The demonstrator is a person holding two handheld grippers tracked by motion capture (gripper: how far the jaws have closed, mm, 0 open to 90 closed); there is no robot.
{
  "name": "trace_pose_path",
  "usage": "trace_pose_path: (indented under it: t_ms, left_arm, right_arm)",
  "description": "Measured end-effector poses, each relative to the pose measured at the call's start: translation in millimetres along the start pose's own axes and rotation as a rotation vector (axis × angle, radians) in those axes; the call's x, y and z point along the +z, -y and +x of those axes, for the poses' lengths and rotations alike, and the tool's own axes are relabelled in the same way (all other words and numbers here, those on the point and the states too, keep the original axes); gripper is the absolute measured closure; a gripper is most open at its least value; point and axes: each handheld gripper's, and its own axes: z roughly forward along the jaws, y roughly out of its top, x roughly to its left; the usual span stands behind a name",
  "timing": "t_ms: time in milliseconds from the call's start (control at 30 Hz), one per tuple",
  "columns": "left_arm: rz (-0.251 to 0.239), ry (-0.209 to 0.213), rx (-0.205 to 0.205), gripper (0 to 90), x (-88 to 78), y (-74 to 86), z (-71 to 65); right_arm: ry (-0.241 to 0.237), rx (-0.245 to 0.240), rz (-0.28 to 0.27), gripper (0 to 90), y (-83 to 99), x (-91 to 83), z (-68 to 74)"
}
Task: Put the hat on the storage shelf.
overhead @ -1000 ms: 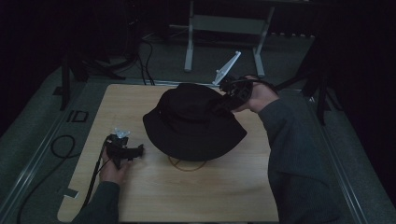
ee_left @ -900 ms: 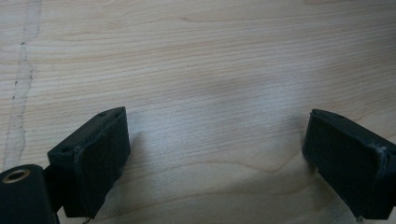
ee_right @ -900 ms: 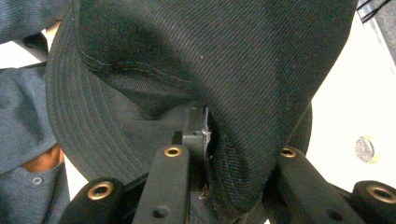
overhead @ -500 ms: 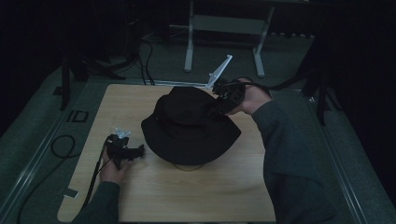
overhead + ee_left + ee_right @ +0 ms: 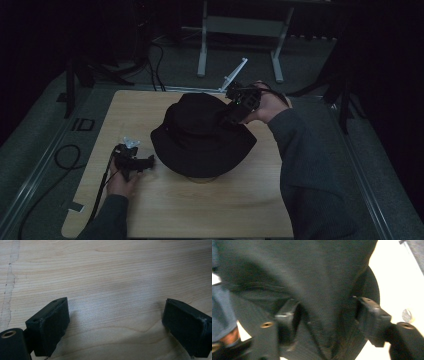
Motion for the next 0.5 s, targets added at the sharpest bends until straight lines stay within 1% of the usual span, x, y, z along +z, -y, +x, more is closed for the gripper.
trace_pose_path:
  t_ms: [133,167,233,267,367,433,500]
  left_arm:
    - [0.000,0.000,0.000,7.7,0.0,0.0,0.0]
    - [0.000,0.000,0.000,7.7,0.0,0.0,0.0]
    - [0.000,0.000,0.000,7.7,0.0,0.0,0.0]
    - [0.000,0.000,0.000,7.7,0.0,0.0,0.0]
    - [0.000,0.000,0.000,7.7,0.0,0.0,0.0]
    - [0.000,0.000,0.000,7.7,0.0,0.0,0.0]
    - [0.000,0.000,0.000,7.7,0.0,0.0,0.0]
  right_arm:
    - [0.020,0.010,0.005,22.9,0.8,1.6,0.6]
    - [0.025,0.003,0.005,20.1,0.8,1.9,1.2]
    - [0.018,-0.003,0.007,17.7,0.9,1.8,2.4]
    - [0.016,-0.009,0.008,15.1,1.2,1.6,3.5]
    - [0.019,-0.007,0.018,12.4,2.9,-0.2,5.6]
    - [0.019,-0.008,0.025,12.1,4.5,-2.2,5.0]
    - [0.023,-0.008,0.020,12.0,5.9,-4.8,5.0]
